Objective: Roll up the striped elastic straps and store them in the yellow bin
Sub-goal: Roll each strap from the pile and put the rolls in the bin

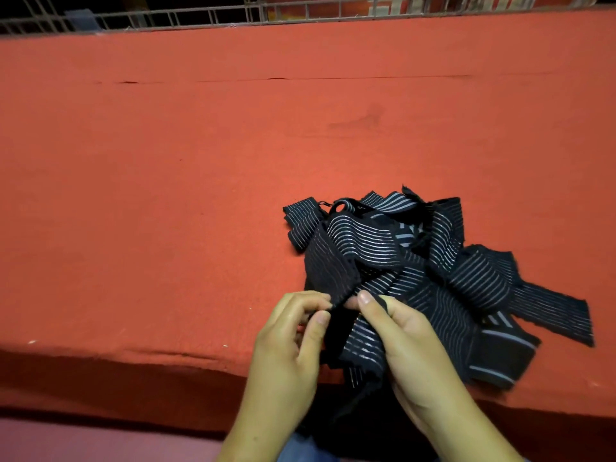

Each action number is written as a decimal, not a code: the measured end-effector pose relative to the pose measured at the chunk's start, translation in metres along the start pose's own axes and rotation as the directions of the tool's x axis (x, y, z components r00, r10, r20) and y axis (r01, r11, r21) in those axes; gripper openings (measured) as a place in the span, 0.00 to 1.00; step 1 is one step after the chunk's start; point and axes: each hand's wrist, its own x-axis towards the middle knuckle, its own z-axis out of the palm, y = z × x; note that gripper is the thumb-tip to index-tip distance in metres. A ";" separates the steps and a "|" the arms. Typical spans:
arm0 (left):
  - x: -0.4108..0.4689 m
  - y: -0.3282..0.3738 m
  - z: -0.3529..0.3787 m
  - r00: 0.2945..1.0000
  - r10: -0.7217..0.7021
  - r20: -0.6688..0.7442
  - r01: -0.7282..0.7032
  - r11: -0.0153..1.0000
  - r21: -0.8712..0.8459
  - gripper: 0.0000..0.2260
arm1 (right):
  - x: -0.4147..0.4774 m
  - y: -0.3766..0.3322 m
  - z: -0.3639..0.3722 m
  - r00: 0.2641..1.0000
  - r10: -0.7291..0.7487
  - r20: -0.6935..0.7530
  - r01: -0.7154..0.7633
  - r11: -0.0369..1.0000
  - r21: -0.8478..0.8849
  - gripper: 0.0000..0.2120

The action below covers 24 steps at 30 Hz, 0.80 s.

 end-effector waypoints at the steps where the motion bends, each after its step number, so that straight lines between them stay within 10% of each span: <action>1: -0.001 0.001 0.000 1.000 -0.016 0.018 0.017 1.000 -0.024 0.07 | 0.000 0.000 0.000 1.000 -0.008 0.003 0.008 1.000 0.018 0.31; 17: -0.002 0.006 -0.015 0.884 -0.038 0.466 0.068 0.997 -0.048 0.03 | 0.009 -0.001 -0.019 0.987 0.157 0.035 -0.158 0.987 0.024 0.15; 22: 0.033 0.014 -0.006 0.959 -0.102 0.265 0.036 0.969 0.244 0.23 | 0.009 0.011 -0.016 1.000 0.016 -0.002 -0.016 0.974 -0.225 0.24; 24: 0.047 0.020 0.003 0.939 -0.112 0.326 -0.028 0.917 0.398 0.33 | 0.008 0.013 -0.019 0.997 -0.069 0.038 0.078 0.937 -0.341 0.09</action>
